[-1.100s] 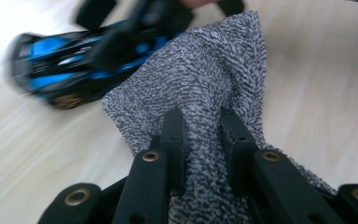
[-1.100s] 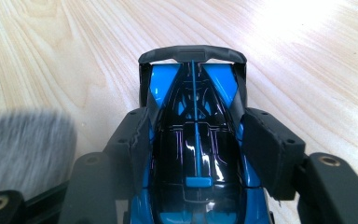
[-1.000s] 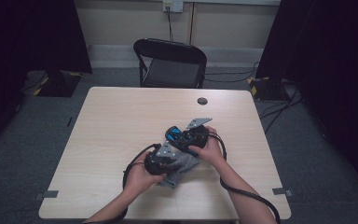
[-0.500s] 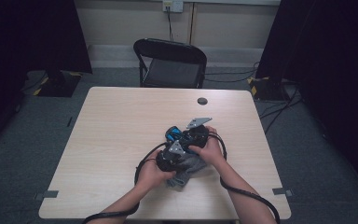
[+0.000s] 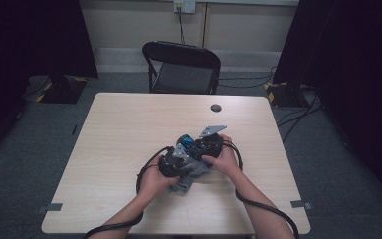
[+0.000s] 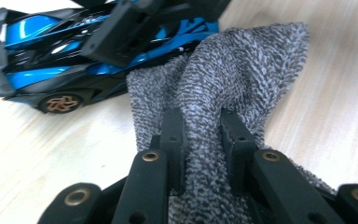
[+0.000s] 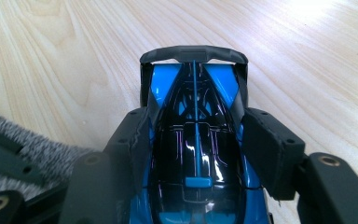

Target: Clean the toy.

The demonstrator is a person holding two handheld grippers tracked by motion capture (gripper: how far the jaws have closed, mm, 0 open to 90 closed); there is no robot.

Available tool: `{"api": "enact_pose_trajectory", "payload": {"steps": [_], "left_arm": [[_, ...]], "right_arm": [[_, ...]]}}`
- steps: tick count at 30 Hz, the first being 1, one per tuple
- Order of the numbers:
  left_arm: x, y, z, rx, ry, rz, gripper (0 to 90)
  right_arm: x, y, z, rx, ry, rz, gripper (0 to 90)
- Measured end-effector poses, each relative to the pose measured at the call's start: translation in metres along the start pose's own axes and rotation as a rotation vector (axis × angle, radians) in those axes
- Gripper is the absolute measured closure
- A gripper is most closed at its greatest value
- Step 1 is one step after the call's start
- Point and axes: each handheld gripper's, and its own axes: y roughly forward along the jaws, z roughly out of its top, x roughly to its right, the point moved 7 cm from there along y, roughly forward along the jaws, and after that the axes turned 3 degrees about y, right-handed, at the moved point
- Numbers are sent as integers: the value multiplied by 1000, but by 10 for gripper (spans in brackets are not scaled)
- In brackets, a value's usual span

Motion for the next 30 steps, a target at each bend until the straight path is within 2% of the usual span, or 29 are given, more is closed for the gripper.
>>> {"api": "enact_pose_trajectory", "payload": {"steps": [18, 30], "left_arm": [[-32, -9, -8, -18, -36, 89, 742], [-50, -15, -13, -19, -71, 131, 744]], "right_arm": [[0, -1, -1, 7, 5, 4, 428], [1, -1, -1, 14, 1, 8, 428]]}}
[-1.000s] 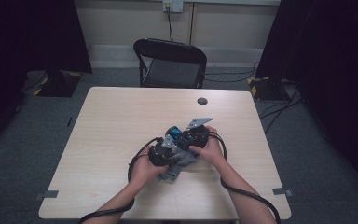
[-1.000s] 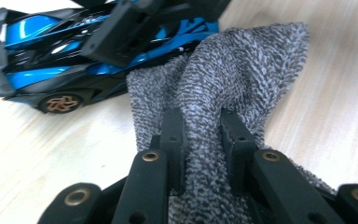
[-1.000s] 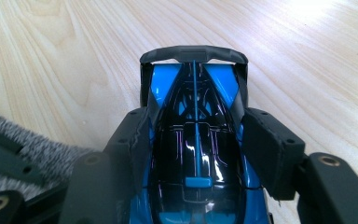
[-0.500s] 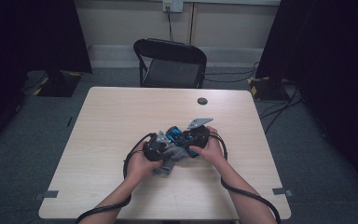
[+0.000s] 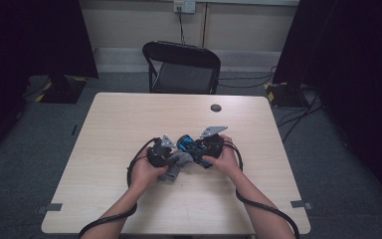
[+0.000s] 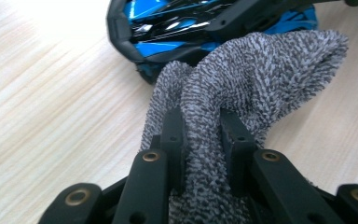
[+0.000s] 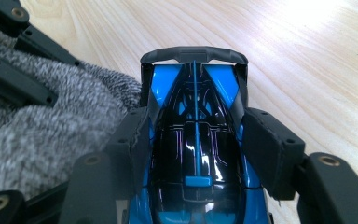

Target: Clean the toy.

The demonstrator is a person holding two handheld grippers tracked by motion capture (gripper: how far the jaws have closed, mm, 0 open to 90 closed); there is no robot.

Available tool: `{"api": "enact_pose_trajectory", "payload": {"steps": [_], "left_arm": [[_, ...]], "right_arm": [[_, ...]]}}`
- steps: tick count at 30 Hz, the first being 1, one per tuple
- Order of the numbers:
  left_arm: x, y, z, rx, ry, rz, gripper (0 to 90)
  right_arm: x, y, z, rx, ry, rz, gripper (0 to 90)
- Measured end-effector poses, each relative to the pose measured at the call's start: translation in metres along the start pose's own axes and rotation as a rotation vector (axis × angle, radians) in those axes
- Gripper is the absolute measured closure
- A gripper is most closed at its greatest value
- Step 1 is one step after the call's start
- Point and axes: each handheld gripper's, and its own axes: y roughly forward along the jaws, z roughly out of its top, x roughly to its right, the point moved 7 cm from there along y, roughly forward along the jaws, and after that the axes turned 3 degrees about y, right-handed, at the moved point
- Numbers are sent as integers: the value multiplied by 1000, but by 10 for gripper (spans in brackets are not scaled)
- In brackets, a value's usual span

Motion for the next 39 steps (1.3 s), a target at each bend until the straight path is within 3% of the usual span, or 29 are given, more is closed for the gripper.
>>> {"api": "enact_pose_trajectory", "payload": {"steps": [5, 15, 27, 30, 33, 39], "left_arm": [[-8, -2, -1, 3, -23, 10, 745], [-21, -6, -3, -2, -30, 52, 746], [-42, -17, -12, 17, -96, 94, 747], [-44, -22, -12, 21, -91, 105, 746], [-41, -25, -12, 33, -89, 94, 747], [-8, -33, -3, 64, -18, 19, 746]], "right_arm": [[0, 0, 0, 1, 0, 1, 428], [0, 0, 0, 1, -1, 1, 428], [0, 0, -1, 5, 1, 3, 428], [0, 0, -1, 7, 4, 6, 428], [0, 0, -1, 9, 4, 6, 428], [0, 0, 0, 2, -2, 3, 428]]}}
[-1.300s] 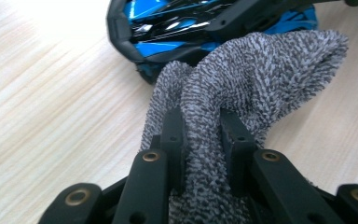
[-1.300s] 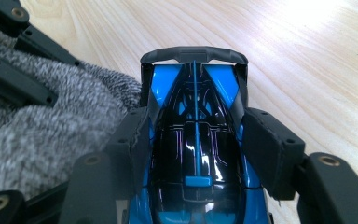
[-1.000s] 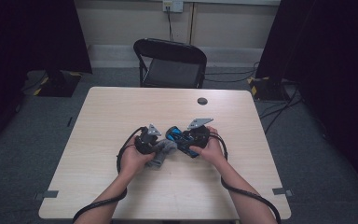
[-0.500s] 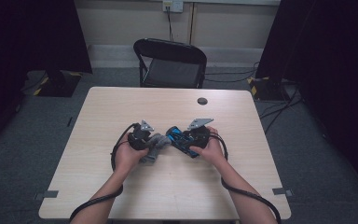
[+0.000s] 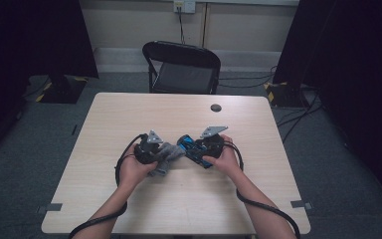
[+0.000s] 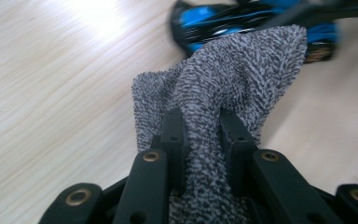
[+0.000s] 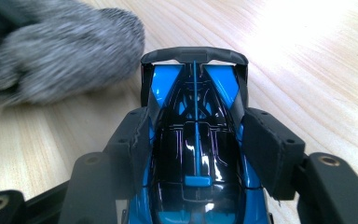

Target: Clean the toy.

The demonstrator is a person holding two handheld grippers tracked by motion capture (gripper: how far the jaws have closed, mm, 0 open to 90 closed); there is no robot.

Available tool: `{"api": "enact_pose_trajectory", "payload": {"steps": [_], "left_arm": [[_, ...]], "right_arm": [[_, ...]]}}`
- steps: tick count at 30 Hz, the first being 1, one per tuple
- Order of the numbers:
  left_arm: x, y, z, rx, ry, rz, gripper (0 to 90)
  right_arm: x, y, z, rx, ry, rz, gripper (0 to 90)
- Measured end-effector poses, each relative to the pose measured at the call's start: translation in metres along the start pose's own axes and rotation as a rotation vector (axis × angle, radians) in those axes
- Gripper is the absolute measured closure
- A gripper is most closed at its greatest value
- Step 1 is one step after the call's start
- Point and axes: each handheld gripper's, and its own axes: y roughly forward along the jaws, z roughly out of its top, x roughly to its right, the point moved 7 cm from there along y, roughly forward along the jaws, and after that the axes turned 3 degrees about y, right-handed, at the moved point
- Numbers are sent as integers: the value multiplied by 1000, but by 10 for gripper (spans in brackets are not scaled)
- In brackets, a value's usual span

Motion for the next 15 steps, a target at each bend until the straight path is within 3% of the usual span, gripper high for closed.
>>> {"api": "enact_pose_trajectory", "payload": {"steps": [6, 15], "left_arm": [[24, -2, 9, 26, 50, -51, 745], [52, 4, 17, 40, 85, -121, 746]], "right_arm": [[0, 0, 0, 0, 2, -4, 428], [0, -1, -1, 3, 12, -1, 428]]}}
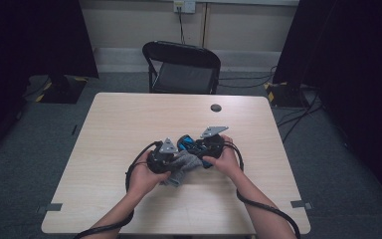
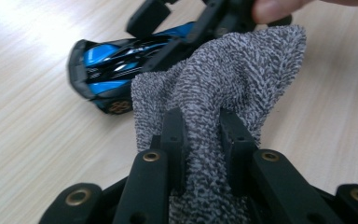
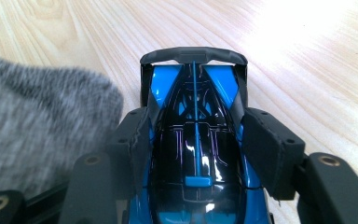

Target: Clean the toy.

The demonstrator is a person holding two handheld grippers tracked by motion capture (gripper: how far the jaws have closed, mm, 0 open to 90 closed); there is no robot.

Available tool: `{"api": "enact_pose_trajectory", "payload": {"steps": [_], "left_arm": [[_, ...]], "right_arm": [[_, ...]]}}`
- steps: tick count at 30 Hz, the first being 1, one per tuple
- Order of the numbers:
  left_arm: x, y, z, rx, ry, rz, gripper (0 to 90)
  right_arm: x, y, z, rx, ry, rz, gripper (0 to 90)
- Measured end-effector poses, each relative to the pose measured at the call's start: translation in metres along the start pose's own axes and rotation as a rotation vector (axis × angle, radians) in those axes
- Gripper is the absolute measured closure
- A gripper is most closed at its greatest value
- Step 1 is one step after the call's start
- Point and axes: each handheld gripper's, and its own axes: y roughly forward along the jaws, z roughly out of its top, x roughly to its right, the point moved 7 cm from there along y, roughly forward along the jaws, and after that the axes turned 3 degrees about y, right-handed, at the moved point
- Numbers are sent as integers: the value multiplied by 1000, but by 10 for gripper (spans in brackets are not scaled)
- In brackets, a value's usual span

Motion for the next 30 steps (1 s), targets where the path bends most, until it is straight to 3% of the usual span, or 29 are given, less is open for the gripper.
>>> {"api": "enact_pose_trajectory", "payload": {"steps": [7, 16, 25, 30], "left_arm": [[19, 13, -1, -16, 27, -56, 747], [55, 29, 13, -5, 84, -161, 746], [64, 50, 16, -28, 106, -196, 745], [54, 57, 15, -32, 92, -161, 744]], "right_arm": [[0, 0, 0, 0, -2, -1, 428], [1, -1, -1, 2, 2, 4, 428], [1, -1, -1, 6, 2, 4, 428], [1, -1, -1, 4, 2, 5, 429]]}}
